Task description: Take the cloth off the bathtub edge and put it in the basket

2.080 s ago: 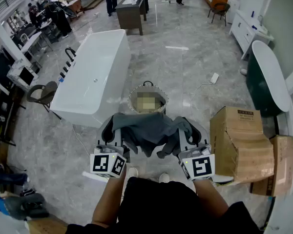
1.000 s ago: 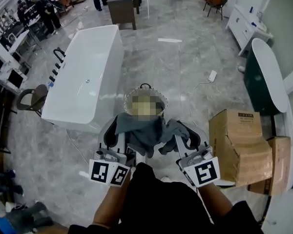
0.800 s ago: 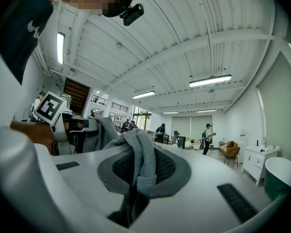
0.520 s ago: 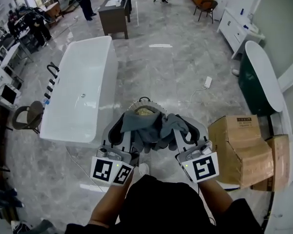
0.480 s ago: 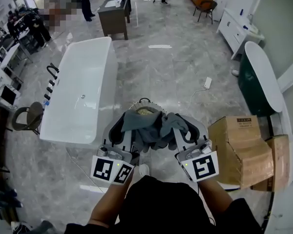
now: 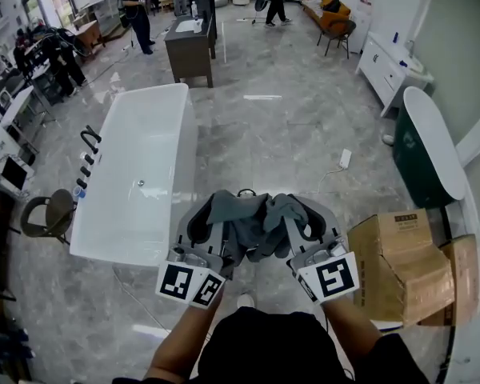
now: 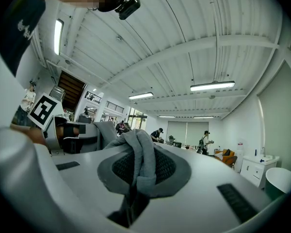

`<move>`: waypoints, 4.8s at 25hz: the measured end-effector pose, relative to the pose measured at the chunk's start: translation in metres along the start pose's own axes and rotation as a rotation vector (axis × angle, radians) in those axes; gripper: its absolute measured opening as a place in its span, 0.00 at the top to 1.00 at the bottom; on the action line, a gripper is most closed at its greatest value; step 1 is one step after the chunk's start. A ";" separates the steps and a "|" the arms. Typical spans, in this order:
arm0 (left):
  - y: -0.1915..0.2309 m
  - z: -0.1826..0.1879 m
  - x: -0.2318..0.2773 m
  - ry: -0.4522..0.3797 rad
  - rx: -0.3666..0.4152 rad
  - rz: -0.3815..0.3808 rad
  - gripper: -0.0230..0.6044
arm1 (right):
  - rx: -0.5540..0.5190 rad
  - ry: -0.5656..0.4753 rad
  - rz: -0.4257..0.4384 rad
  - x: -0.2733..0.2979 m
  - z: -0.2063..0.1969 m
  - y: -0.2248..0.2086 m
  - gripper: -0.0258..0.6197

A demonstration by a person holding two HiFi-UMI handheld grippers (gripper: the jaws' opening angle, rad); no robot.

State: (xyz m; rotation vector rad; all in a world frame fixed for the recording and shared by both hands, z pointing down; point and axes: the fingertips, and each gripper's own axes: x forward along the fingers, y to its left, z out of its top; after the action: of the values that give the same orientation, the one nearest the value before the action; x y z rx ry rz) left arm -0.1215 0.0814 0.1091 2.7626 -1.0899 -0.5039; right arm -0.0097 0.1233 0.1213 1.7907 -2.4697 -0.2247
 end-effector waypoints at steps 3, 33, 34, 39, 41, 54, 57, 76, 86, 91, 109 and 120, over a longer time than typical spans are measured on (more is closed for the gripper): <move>0.000 -0.003 0.002 -0.011 -0.006 -0.028 0.90 | 0.001 -0.001 -0.010 0.004 -0.005 0.000 0.89; 0.093 -0.032 0.112 0.037 0.035 0.074 0.90 | 0.057 -0.001 0.082 0.139 -0.024 -0.056 0.89; 0.094 -0.037 0.118 0.042 0.036 0.077 0.90 | 0.064 0.007 0.088 0.142 -0.029 -0.060 0.89; 0.112 -0.055 0.141 0.074 0.021 0.099 0.90 | 0.105 0.043 0.115 0.167 -0.050 -0.074 0.89; 0.119 -0.063 0.149 0.086 0.018 0.113 0.90 | 0.110 0.052 0.127 0.176 -0.057 -0.080 0.89; 0.141 -0.113 0.192 0.160 -0.005 0.148 0.90 | 0.134 0.094 0.161 0.220 -0.103 -0.115 0.89; 0.148 -0.128 0.197 0.186 -0.007 0.167 0.90 | 0.128 0.081 0.149 0.231 -0.114 -0.126 0.89; 0.182 -0.230 0.203 0.321 0.007 0.321 0.90 | 0.192 0.268 0.251 0.247 -0.219 -0.142 0.89; 0.194 -0.291 0.190 0.397 0.002 0.371 0.90 | 0.212 0.340 0.289 0.248 -0.279 -0.140 0.89; 0.194 -0.319 0.186 0.436 0.016 0.362 0.90 | 0.229 0.340 0.274 0.250 -0.307 -0.139 0.89; 0.217 -0.452 0.143 0.550 -0.117 0.412 0.90 | 0.321 0.477 0.236 0.247 -0.444 -0.111 0.89; 0.255 -0.544 0.098 0.581 -0.126 0.466 0.90 | 0.306 0.577 0.203 0.246 -0.547 -0.087 0.89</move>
State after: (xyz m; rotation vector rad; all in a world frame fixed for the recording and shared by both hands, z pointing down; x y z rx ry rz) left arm -0.0261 -0.1733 0.6541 2.2030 -1.3978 0.2635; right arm 0.0784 -0.1749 0.6409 1.4016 -2.3017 0.6240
